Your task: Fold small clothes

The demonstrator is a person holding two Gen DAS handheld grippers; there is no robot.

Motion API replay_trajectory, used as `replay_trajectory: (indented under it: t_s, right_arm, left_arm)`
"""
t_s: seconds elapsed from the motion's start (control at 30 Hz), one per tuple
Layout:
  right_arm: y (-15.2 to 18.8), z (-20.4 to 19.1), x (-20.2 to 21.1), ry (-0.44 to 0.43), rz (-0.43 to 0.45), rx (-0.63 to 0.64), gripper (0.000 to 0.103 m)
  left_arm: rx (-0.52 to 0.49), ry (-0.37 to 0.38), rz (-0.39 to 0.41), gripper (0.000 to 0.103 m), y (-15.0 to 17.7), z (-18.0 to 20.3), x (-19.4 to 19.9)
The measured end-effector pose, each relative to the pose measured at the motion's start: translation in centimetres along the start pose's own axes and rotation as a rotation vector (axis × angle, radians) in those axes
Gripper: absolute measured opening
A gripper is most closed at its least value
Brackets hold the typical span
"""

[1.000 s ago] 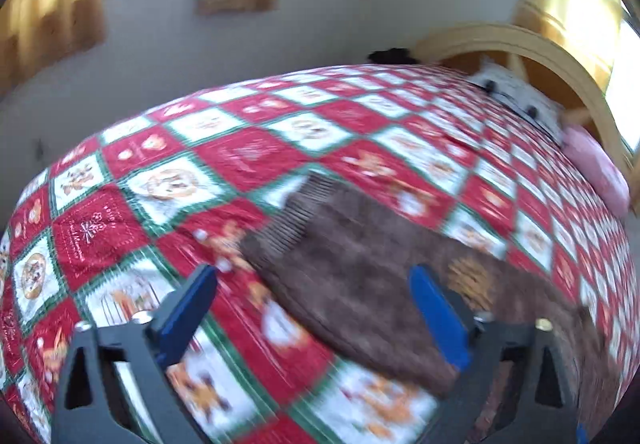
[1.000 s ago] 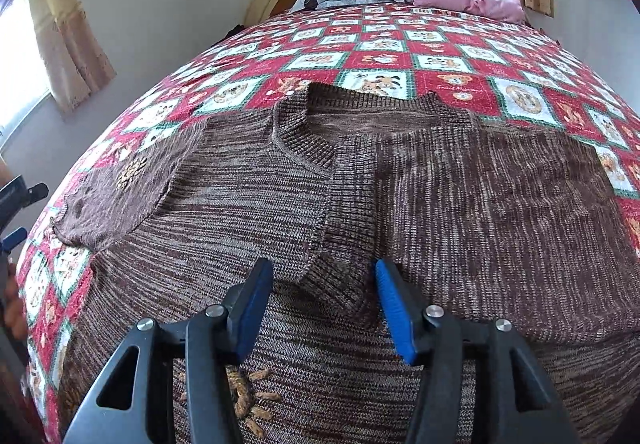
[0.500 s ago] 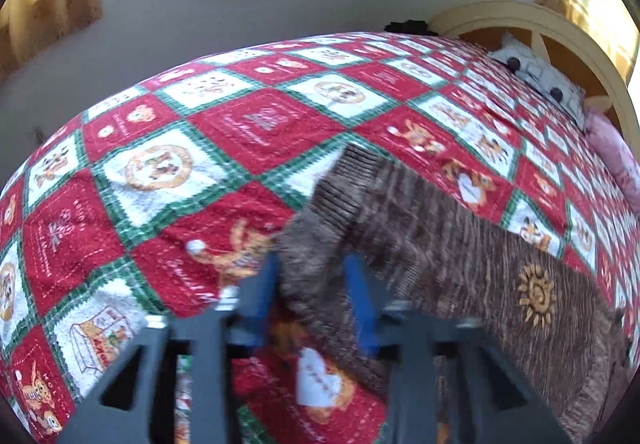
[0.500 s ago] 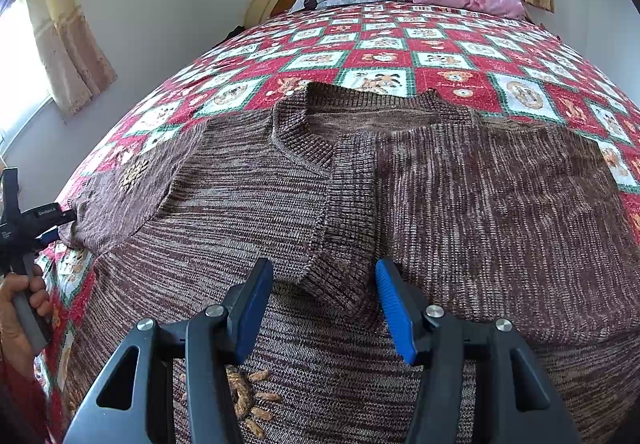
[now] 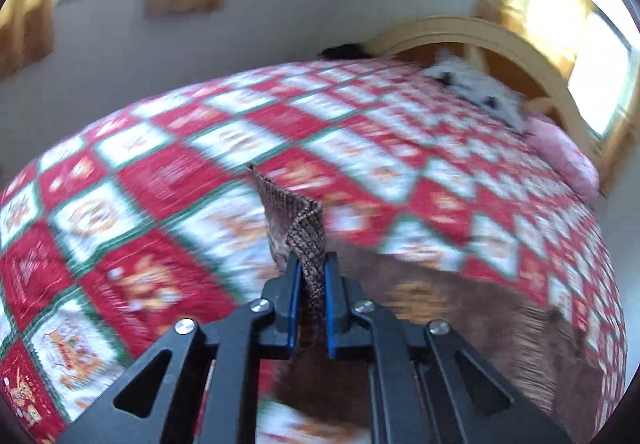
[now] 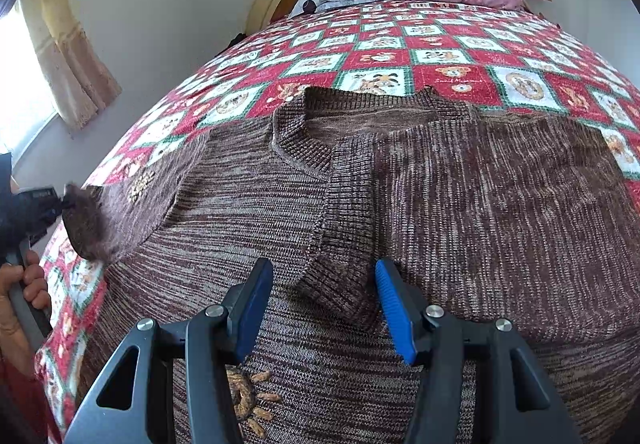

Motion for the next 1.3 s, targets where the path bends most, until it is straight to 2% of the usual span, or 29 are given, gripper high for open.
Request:
replay_trajectory:
  t_s: [0.1, 0.23, 0.3, 0.47, 0.6, 0.8, 0.9, 0.93, 0.97, 1.03, 1.1, 1.2, 1.3]
  right_arm:
    - [0.0, 0.4, 0.1, -0.022, 0.002, -0.020, 0.055]
    - [-0.1, 0.5, 0.1, -0.034, 0.002, -0.030, 0.055]
    - [-0.1, 0.5, 0.1, -0.036, 0.002, -0.032, 0.055]
    - [0.0, 1.3, 0.3, -0.071, 0.006, -0.066, 0.055]
    - [-0.1, 1.3, 0.3, -0.077, 0.005, -0.072, 0.055]
    - [-0.1, 1.5, 0.2, -0.093, 0.003, -0.086, 0.055]
    - [-0.2, 1.6, 0.2, -0.100, 0.001, -0.090, 0.055]
    - [-0.2, 1.7, 0.3, -0.106, 0.000, -0.096, 0.055]
    - [-0.2, 1.9, 0.2, -0.117, -0.003, -0.108, 0.055]
    - [-0.4, 2.3, 0.2, -0.142, -0.019, -0.139, 0.055]
    - [-1.0, 2.8, 0.5, -0.170, -0.034, -0.188, 0.055]
    - [-2.7, 2.6, 1.1, -0.278, -0.019, -0.270, 0.055]
    - [-4.8, -0.2, 0.2, -0.265, -0.034, -0.182, 0.055]
  left_arm:
    - [-0.112, 0.101, 0.017, 0.010, 1.2, 5.9, 1.3]
    - [-0.265, 0.184, -0.005, 0.010, 4.8, 12.7, 1.6]
    - [-0.320, 0.200, -0.022, 0.010, 6.5, 14.9, 1.3]
    - [-0.365, 0.241, -0.080, 0.010, 10.2, 17.2, 1.1]
    - [-0.364, 0.244, -0.133, 0.011, 12.3, 17.3, 0.5]
    - [-0.278, 0.291, -0.210, 0.012, 12.5, 15.2, 0.0]
    - [-0.272, 0.302, -0.224, 0.021, 12.5, 13.9, 1.2]
    - [-0.258, 0.310, -0.223, 0.031, 12.3, 13.3, 1.6]
    - [-0.244, 0.310, -0.219, 0.050, 12.2, 12.6, 2.0]
    - [-0.226, 0.304, -0.208, 0.072, 12.0, 11.5, 2.0]
    - [-0.211, 0.319, -0.208, 0.073, 12.2, 10.5, 1.6]
    - [-0.140, 0.330, -0.200, 0.072, 12.3, 9.6, 1.5]
    - [-0.121, 0.314, -0.117, 0.072, 11.9, 9.1, 2.8]
Point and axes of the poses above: each gripper's, at about its wrist camera, not at the fingertips, and x roughly against the way its jaws point, z to its right, y to its underside, the point moved 1 cm from there along -x, roughly the way its jaws point, and after that the axes turned 7 degrees about y, right-handed, at the moved point
